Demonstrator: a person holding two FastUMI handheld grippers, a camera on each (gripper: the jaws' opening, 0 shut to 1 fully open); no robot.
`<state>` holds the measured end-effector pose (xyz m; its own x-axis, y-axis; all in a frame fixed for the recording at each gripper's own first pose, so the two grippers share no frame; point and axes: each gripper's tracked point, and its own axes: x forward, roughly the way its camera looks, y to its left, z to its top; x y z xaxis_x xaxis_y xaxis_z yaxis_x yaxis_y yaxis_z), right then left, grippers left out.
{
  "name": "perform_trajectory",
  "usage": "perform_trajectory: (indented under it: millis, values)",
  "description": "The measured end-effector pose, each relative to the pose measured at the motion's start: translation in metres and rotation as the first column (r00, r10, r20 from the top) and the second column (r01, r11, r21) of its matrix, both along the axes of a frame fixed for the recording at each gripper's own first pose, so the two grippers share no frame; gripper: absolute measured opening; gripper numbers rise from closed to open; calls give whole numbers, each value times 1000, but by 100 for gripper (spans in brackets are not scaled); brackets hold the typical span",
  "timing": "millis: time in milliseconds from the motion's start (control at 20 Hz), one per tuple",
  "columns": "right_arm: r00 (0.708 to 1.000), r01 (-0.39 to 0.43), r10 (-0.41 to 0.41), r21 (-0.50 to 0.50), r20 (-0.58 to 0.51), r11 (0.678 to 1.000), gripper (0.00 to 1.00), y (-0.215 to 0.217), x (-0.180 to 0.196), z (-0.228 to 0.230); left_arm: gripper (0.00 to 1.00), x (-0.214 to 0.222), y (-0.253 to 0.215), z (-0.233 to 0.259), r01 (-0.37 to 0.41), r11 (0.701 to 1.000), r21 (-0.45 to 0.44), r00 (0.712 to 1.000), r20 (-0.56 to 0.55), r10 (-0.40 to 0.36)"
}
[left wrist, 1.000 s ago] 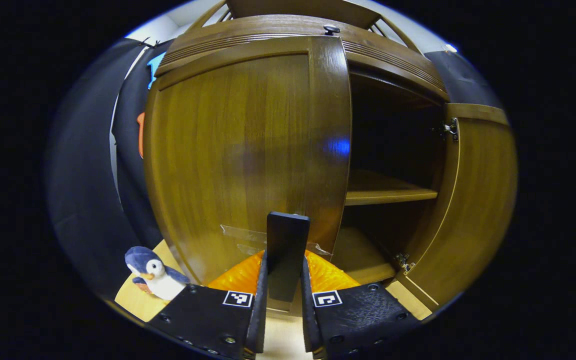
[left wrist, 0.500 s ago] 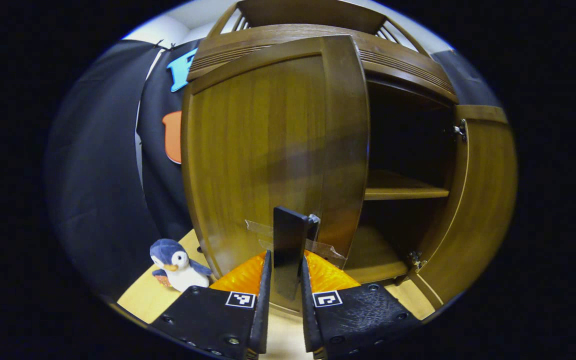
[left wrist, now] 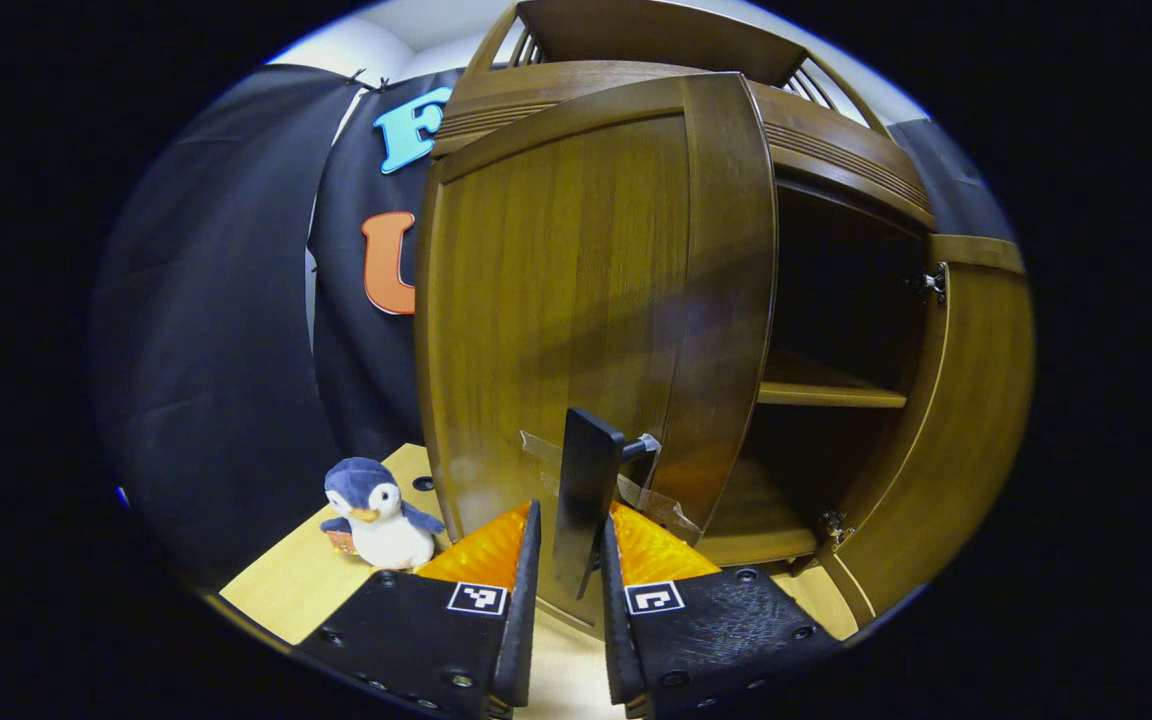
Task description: Open the right door of the double-door shoe cabinet with the right hand, and open the left door with the left hand.
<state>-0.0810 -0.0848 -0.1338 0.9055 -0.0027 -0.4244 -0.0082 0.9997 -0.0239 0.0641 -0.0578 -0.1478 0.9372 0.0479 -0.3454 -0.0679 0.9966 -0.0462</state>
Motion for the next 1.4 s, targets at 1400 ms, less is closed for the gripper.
perform_trajectory:
  millis: [1400]
  values:
    - [983,-185,185,78,3,980,48,104,48,-17,37,-61,98,7,-16,1000,13,1000,-9,16]
